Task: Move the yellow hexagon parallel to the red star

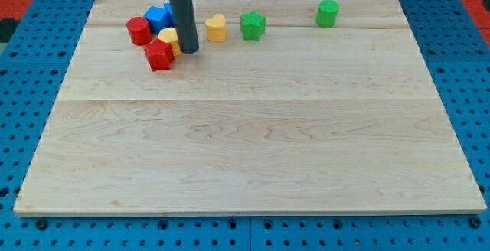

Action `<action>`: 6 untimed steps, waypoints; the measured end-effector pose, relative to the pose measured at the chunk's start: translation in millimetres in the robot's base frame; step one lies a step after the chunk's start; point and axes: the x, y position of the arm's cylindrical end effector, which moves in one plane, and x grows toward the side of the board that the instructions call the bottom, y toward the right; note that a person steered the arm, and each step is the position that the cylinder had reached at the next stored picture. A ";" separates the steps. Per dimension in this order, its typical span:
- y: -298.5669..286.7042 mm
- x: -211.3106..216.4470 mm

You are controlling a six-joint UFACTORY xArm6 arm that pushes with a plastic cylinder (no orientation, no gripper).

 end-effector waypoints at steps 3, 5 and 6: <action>-65.8 -13.5; -86.4 47.9; -88.2 57.4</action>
